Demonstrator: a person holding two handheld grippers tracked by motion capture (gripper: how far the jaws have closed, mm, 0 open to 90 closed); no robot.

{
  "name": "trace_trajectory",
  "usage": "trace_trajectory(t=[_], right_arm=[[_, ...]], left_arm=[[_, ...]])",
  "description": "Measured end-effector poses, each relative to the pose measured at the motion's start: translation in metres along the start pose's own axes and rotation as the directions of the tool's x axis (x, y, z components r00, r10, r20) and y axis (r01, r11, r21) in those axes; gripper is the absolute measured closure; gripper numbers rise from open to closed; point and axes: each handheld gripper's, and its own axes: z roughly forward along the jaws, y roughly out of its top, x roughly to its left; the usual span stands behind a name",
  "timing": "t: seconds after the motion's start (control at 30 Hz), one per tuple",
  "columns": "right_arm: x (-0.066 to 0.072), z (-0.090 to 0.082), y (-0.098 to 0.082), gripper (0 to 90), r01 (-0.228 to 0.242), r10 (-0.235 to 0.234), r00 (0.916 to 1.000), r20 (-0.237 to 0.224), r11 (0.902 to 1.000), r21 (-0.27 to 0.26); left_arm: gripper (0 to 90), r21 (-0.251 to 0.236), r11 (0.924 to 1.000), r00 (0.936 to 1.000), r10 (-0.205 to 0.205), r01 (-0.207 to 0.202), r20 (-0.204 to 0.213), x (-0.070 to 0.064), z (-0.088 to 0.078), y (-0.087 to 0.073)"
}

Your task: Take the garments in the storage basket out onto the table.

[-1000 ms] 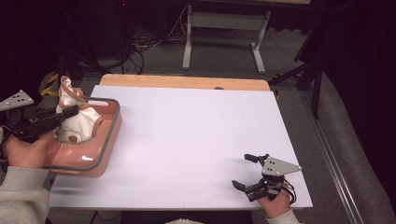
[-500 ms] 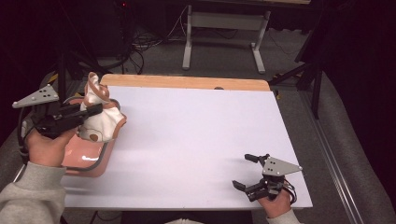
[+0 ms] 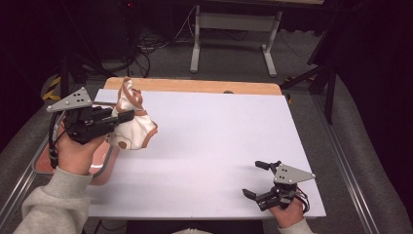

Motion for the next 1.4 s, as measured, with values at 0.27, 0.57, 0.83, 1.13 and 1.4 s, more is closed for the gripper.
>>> trace_trajectory(t=[0.27, 0.57, 0.83, 1.13, 1.4], right_arm=[[0.0, -0.001, 0.0, 0.3, -0.001, 0.001, 1.0, -0.001, 1.0, -0.004], [-0.001, -0.001, 0.0, 0.3, -0.001, 0.001, 1.0, -0.001, 1.0, -0.006], [-0.001, -0.001, -0.001, 0.3, -0.003, 0.003, 1.0, -0.003, 1.0, -0.004], [-0.001, -0.001, -0.001, 0.4, -0.003, 0.003, 1.0, -0.004, 1.0, -0.003], [-0.001, -0.001, -0.001, 0.4, -0.002, 0.002, 1.0, -0.006, 1.0, -0.003]], left_arm=[[71.7, -0.007, 0.9999, 0.9979, 0.015, -0.015, 0.063, -0.012, 0.022, 0.002], [71.8, -0.021, 0.9994, 0.9942, 0.03, -0.028, 0.103, -0.023, 0.043, 0.001], [71.7, -0.049, 0.9984, 0.9891, 0.036, -0.029, 0.143, -0.03, 0.062, -0.005], [71.7, -0.056, 0.9982, 0.9843, 0.031, -0.022, 0.174, -0.037, 0.082, -0.01], [71.7, -0.054, 0.9982, 0.9822, 0.036, -0.026, 0.184, -0.044, 0.098, -0.016]])
